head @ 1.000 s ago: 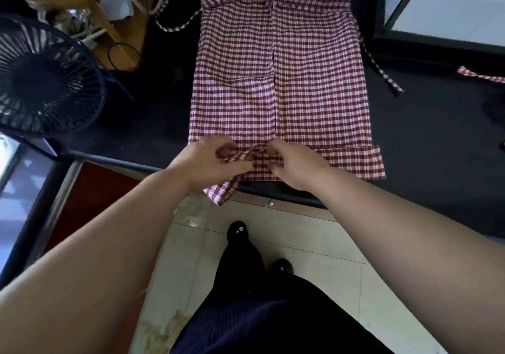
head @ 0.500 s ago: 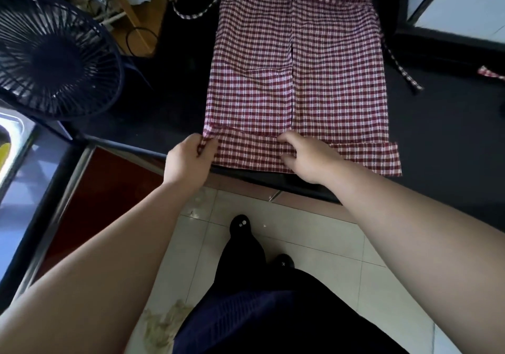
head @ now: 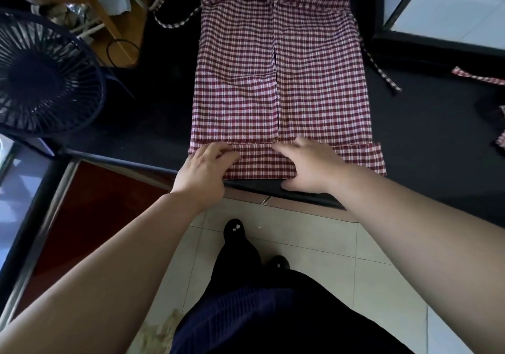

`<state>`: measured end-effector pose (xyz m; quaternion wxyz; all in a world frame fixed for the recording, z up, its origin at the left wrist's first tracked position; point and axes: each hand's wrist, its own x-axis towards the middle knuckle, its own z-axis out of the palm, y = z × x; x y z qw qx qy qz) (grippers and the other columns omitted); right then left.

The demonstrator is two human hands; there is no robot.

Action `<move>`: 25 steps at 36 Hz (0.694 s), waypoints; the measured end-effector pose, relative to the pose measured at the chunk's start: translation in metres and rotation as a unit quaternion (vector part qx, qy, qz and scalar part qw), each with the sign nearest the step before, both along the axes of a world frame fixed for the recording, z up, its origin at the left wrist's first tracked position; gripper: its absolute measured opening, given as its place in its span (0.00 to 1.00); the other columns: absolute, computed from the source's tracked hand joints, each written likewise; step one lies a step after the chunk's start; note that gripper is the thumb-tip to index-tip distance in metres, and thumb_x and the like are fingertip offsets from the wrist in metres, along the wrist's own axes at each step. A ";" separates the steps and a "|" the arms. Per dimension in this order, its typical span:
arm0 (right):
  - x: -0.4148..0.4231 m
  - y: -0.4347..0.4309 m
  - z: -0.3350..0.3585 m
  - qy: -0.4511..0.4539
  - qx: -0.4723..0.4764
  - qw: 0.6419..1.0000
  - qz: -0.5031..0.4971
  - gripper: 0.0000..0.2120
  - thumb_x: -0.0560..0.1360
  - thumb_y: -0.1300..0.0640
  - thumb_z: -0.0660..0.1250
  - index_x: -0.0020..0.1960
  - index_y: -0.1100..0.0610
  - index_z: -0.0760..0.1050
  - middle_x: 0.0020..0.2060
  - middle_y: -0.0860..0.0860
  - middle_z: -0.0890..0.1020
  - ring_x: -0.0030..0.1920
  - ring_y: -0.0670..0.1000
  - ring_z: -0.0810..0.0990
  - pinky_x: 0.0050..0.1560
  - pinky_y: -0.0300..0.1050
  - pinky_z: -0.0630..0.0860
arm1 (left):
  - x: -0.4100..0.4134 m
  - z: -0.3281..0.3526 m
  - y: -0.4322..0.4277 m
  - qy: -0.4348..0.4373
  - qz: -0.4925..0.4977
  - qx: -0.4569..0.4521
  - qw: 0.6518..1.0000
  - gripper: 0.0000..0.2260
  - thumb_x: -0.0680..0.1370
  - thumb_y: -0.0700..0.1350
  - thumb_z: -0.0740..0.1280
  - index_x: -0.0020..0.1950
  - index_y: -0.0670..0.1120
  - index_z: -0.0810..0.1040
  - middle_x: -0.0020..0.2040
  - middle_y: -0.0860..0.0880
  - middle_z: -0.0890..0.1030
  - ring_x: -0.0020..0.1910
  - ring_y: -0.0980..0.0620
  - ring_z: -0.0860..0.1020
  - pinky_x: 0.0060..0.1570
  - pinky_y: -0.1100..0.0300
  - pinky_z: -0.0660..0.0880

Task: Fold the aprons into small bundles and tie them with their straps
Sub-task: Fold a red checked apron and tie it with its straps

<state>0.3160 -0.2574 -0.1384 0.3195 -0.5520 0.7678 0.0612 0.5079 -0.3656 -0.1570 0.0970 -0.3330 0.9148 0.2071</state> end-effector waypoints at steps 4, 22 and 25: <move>-0.005 0.012 -0.002 0.061 -0.018 0.997 0.042 0.31 0.77 0.42 0.62 0.76 0.46 0.56 0.72 0.53 0.61 0.69 0.55 0.65 0.70 0.54 0.59 | -0.008 0.004 0.000 -0.041 -0.018 -0.014 0.999 0.26 0.75 0.46 0.63 0.73 0.52 0.63 0.72 0.51 0.60 0.70 0.48 0.60 0.70 0.49 0.57; -0.034 -0.002 0.017 0.025 0.038 0.999 0.000 0.23 0.77 0.56 0.63 0.71 0.54 0.64 0.61 0.52 0.76 0.59 0.54 0.75 0.55 0.46 0.73 | -0.036 0.030 -0.070 -0.061 0.055 0.164 0.983 0.11 0.79 0.43 0.64 0.60 0.49 0.79 0.56 0.50 0.79 0.52 0.51 0.75 0.48 0.60 0.70; -0.041 -0.005 0.017 0.021 0.025 0.998 -0.058 0.24 0.78 0.62 0.58 0.73 0.54 0.62 0.63 0.54 0.75 0.56 0.54 0.75 0.54 0.45 0.72 | -0.029 0.030 -0.083 0.009 0.149 0.257 0.955 0.05 0.78 0.47 0.68 0.52 0.50 0.81 0.48 0.53 0.80 0.49 0.54 0.77 0.44 0.64 0.71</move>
